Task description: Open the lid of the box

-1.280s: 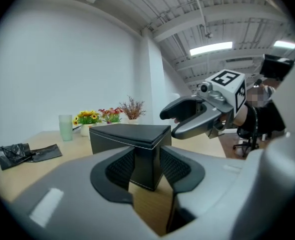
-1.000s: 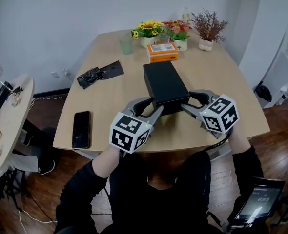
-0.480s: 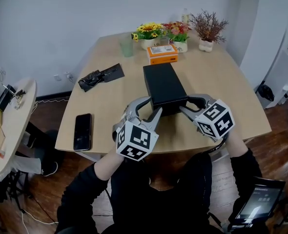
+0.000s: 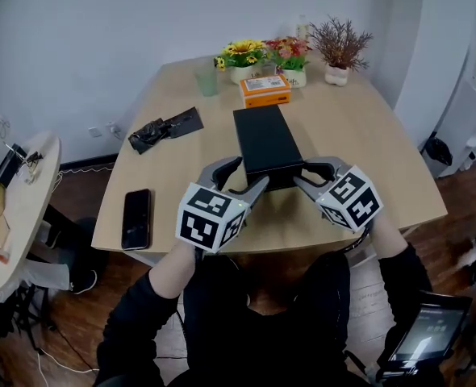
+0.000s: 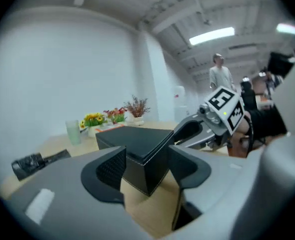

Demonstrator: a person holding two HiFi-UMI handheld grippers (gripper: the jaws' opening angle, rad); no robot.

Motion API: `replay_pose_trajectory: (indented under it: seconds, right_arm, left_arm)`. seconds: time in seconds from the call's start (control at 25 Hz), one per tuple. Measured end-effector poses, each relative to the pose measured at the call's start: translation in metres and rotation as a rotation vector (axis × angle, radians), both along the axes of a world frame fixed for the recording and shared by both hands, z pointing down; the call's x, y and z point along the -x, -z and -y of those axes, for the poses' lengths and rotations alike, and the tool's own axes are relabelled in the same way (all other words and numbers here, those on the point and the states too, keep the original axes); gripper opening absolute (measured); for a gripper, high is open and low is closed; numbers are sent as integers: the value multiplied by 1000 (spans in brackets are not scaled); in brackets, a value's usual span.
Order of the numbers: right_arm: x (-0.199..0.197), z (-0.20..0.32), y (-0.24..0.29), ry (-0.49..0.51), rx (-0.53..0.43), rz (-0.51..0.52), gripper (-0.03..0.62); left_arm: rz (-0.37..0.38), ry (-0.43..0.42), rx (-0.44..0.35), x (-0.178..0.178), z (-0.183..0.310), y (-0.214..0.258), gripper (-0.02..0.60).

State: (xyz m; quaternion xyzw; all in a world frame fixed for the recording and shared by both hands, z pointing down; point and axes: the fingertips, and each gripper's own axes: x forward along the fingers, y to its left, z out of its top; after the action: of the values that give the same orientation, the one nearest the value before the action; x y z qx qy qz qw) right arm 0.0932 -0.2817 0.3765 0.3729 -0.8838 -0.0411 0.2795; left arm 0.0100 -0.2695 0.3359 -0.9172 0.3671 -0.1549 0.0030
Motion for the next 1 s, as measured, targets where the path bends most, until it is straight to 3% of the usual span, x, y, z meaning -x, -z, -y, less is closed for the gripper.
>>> replay_pose_trajectory:
  seconds: [0.08, 0.28, 0.4, 0.52, 0.68, 0.76, 0.92, 1.0]
  right_arm:
    - [-1, 0, -1, -3, 10, 5, 114]
    - [0, 1, -1, -10, 35, 14, 98]
    - [-1, 1, -2, -10, 40, -8, 91]
    - [-2, 0, -3, -11, 46, -4, 87]
    - [-4, 1, 0, -11, -12, -40, 102]
    - [-6, -1, 13, -18, -90, -45, 121]
    - [-4, -12, 63, -38, -265, 23, 133]
    - [4, -14, 77, -47, -364, -7, 135]
  left_arm:
    - [-52, 12, 66, 2, 6, -5, 245]
    - [-51, 44, 18, 4, 13, -6, 189]
    - [39, 33, -132, 1, 11, -1, 181]
    - [221, 6, -349, -5, 8, 6, 207]
    - [251, -68, -374, -8, 5, 14, 222]
    - [188, -115, -370, -11, 1, 27, 222]
    - [-99, -184, -259, -21, 2, 64, 219]
    - [-217, -210, -218, -29, 5, 83, 201]
